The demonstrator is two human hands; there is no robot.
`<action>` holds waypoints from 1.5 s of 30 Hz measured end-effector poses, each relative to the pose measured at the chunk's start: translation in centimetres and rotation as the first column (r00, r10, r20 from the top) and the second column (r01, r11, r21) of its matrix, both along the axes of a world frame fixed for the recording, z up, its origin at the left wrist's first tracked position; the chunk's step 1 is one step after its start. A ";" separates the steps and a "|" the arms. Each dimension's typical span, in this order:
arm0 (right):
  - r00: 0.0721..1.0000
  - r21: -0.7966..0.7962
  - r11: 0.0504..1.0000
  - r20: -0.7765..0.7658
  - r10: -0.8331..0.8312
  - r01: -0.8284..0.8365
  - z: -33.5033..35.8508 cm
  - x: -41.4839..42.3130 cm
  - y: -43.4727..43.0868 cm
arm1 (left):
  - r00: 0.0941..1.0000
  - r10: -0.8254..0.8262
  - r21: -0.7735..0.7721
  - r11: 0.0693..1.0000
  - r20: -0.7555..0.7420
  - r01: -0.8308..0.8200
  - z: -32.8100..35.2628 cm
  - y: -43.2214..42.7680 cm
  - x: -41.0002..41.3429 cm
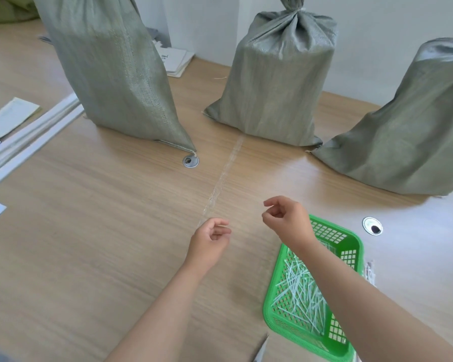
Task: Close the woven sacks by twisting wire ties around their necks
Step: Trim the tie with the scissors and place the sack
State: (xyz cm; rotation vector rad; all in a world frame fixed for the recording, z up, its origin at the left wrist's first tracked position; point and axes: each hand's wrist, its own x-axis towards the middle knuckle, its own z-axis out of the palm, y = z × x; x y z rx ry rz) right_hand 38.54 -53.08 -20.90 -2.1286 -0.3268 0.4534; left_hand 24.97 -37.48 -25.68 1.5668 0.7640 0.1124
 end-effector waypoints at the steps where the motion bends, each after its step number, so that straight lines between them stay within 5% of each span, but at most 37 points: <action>1: 0.999 0.000 0.999 -0.009 -0.036 0.036 0.1 -0.4 -1.1 | 1.000 -0.009 0.002 1.000 0.008 0.009 0.5 -0.2 -0.2; 11: 0.949 -0.195 0.952 -0.168 -0.269 0.235 -0.4 -7.0 -11.3 | 0.998 -0.062 0.002 0.998 0.017 0.062 1.7 -4.0 -4.4; 20: 0.935 -0.247 0.926 -0.142 -0.326 0.286 -0.3 -9.8 -13.5 | 0.996 -0.094 0.062 0.994 0.013 0.093 2.4 -6.4 -7.3; 34: 0.984 0.034 0.998 -0.173 -0.037 0.043 3.4 -12.4 -11.4 | 0.994 0.114 0.110 0.988 -0.007 -0.112 7.2 -9.9 -12.8; 45: 0.990 0.151 0.988 -0.135 0.039 -0.018 7.8 -17.1 0.4 | 0.988 0.145 0.166 0.974 0.057 -0.153 11.4 0.5 -18.7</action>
